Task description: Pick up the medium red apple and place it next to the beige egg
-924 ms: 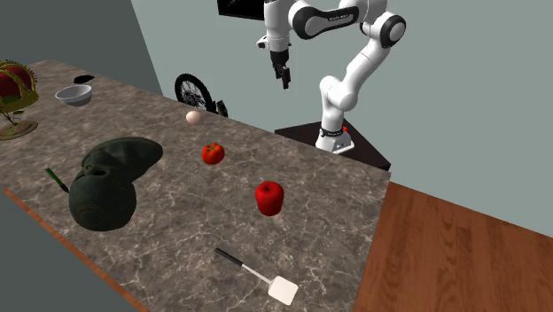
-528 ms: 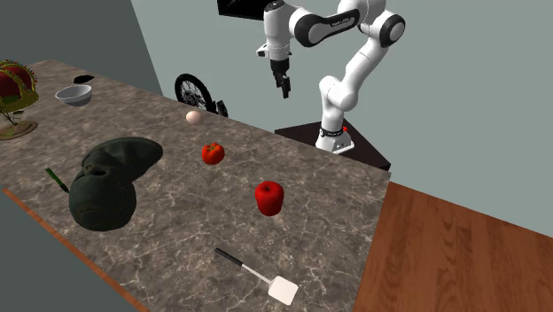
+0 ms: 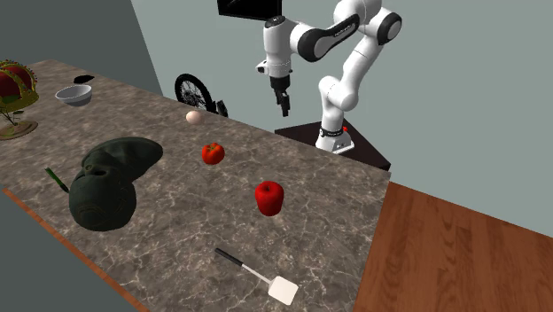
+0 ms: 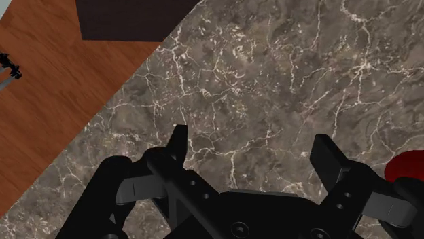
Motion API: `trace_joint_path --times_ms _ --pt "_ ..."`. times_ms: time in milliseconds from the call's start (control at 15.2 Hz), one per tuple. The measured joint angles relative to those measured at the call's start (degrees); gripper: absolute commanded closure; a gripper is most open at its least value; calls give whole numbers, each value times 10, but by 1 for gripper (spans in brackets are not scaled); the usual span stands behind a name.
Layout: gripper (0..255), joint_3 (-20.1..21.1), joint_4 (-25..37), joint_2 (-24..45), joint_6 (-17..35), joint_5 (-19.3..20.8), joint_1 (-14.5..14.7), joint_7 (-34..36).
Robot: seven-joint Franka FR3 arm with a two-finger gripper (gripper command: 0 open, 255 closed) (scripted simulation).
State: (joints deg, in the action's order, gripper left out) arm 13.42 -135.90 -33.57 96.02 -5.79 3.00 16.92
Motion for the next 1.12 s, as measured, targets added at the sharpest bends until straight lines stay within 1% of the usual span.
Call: trace_joint_path --times_ms 264,462,660,792,1122 --pt "0 44 29 52 36 -26 9 65" --pt "0 71 48 97 71 -34 11 106" --pt "0 102 85 151 97 -35 14 157" --pt "0 121 107 191 121 -29 14 189" --pt "0 159 180 287 155 0 21 274"
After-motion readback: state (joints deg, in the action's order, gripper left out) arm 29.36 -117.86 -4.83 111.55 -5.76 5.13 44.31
